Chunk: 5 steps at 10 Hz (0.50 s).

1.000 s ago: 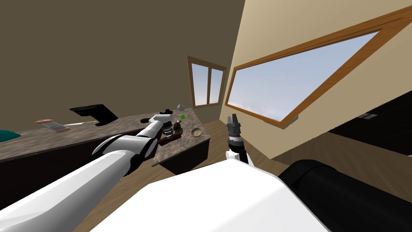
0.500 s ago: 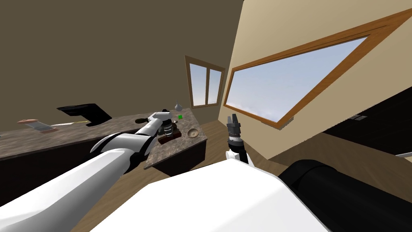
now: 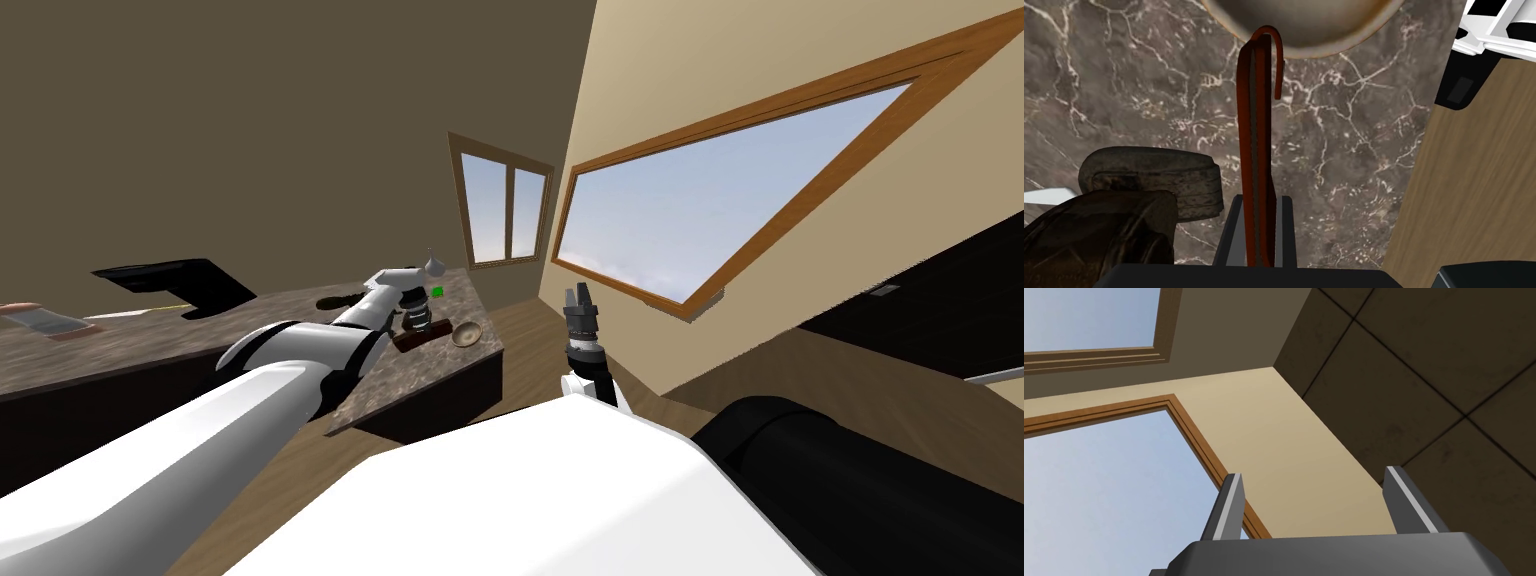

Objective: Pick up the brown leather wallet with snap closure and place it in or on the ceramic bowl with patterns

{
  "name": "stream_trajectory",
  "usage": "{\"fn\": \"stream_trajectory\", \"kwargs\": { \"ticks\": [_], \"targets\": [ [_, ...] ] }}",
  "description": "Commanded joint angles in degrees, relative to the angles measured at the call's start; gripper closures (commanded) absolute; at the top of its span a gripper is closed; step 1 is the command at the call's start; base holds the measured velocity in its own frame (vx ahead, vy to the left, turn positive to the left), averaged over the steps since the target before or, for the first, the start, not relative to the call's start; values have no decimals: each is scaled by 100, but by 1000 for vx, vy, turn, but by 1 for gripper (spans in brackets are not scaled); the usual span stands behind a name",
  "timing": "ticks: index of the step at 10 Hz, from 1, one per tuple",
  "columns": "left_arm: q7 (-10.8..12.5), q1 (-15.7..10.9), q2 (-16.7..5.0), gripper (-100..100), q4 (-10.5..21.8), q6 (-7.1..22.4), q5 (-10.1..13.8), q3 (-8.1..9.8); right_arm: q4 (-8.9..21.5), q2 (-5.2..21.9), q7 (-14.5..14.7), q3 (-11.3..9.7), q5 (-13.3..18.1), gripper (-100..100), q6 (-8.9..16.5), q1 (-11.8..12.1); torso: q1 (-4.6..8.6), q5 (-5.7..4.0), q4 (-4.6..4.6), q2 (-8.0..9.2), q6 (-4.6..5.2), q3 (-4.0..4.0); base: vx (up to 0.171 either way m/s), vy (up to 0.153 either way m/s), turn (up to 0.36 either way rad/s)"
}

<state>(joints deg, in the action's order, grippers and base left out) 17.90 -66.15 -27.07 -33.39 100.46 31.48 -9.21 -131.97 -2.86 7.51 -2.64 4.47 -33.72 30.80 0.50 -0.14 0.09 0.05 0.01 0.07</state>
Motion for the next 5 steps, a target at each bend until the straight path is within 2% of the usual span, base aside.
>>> {"fn": "stream_trajectory", "kwargs": {
  "ticks": [1,3,5],
  "targets": [
    [88,-90,-30,100,-72,170,73,15,0,0,0,0,0,0,0,0,0,0,0,0,0,0,20,-125,-32],
    [139,-164,-50,100,-95,236,121,23,0,0,0,0,0,0,0,0,19,-3,-2,-7,5,-4,31,-127,-23],
    [289,-389,-115,100,-167,366,266,42,0,0,0,0,0,0,0,0,15,-4,3,4,4,3,4,-154,-38]
  ]
}}
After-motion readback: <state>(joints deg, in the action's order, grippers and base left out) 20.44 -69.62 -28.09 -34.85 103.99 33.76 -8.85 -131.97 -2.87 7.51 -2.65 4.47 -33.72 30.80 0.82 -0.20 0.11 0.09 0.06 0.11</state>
